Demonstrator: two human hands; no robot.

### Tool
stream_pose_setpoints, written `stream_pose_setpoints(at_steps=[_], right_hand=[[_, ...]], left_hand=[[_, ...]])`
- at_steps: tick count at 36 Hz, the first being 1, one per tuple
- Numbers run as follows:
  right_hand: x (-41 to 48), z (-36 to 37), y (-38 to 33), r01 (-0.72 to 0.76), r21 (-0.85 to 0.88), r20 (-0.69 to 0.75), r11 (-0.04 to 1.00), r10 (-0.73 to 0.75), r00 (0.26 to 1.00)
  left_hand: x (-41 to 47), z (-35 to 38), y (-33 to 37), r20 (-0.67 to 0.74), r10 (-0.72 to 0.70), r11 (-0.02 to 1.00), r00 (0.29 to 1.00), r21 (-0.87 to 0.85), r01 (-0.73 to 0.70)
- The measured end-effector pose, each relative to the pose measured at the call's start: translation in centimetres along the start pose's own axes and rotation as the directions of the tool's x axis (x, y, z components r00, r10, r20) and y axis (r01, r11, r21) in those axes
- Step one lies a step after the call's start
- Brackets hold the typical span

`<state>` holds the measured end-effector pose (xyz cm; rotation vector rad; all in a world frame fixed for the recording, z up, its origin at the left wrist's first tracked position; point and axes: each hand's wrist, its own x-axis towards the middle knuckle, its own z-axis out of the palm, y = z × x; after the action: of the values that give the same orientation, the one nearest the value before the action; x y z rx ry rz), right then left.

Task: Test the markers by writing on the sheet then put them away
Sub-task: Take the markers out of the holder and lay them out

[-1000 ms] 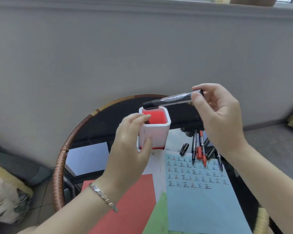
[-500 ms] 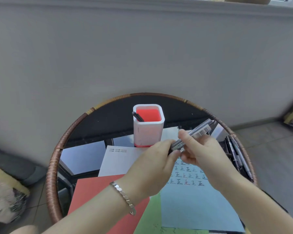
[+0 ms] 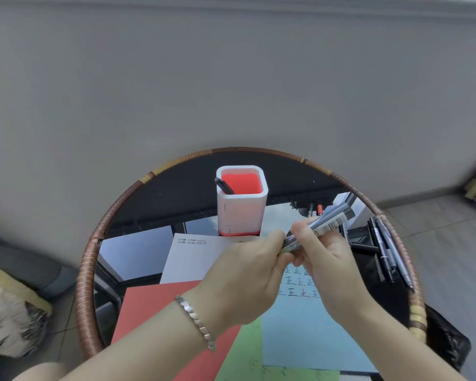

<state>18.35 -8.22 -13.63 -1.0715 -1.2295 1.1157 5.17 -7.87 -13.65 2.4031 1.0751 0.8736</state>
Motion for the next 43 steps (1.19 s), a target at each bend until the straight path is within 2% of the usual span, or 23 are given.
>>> stream_pose_setpoints(at_steps=[5,8,11,14,17,20,23,28,30,32,37,40,43], right_hand=[[-0.2,-0.6,-0.3,0.07,-0.059,0.11,0.996,-0.064,0.992],[-0.2,-1.0,-0.7,-0.004,-0.055,0.137,0.998,0.011,0.991],[1.0,-2.1,-1.3,-0.137,-0.048,0.031,0.989,0.139,0.99],[3.3,-3.8,-1.6,-0.19,-0.233,-0.116,0.954,0.167,0.979],[5.8,-5.0,-1.1,-0.205,-0.45,-0.151,0.869,0.152,0.977],[7.6,-4.6,0.3,-0.207,-0.639,-0.174,0.741,0.123,0.977],[8.9,-3.5,1.9,-0.109,-0.776,-0.102,0.622,0.047,0.994],[10.5,-1.6,3.7,-0.093,-0.904,-0.015,0.417,0.187,0.982],[10.6,-1.4,4.0,-0.054,-0.946,0.013,0.319,0.205,0.979],[10.4,-1.6,4.1,-0.016,-0.963,0.044,0.27,0.212,0.976],[10.0,-2.9,4.6,0.027,-0.963,0.093,0.27,0.237,0.967],[9.9,-3.7,4.8,0.025,-0.946,0.102,0.323,0.225,0.969],[9.6,-4.2,4.6,0.029,-0.936,0.11,0.351,0.212,0.971]], left_hand=[[-0.4,0.0,-0.6,0.053,-0.003,1.0,0.999,-0.013,0.003],[-0.5,-0.1,-0.3,0.075,-0.077,0.997,0.994,-0.014,0.078],[-0.6,-0.2,-0.4,0.086,-0.219,0.974,0.972,-0.048,0.223],[-0.9,-0.7,-1.2,0.085,-0.363,0.916,0.928,-0.152,0.372],[-1.4,-1.2,-2.1,0.093,-0.467,0.852,0.879,-0.219,0.475],[-2.1,-1.1,-2.8,0.07,-0.515,0.81,0.854,-0.288,0.511],[-2.6,-1.0,-3.5,0.018,-0.537,0.804,0.843,-0.29,0.518],[-2.9,-0.8,-4.1,-0.081,-0.574,0.785,0.815,-0.338,0.519],[-2.9,-0.7,-4.3,-0.105,-0.58,0.781,0.808,-0.352,0.515],[-2.8,-0.7,-4.3,-0.132,-0.573,0.79,0.809,-0.351,0.502],[-1.2,0.4,-4.2,-0.212,-0.527,0.841,0.823,-0.265,0.471],[0.5,1.8,-3.8,-0.206,-0.48,0.875,0.853,-0.184,0.448],[2.0,3.5,-3.5,-0.151,-0.409,0.905,0.9,0.062,0.422]])
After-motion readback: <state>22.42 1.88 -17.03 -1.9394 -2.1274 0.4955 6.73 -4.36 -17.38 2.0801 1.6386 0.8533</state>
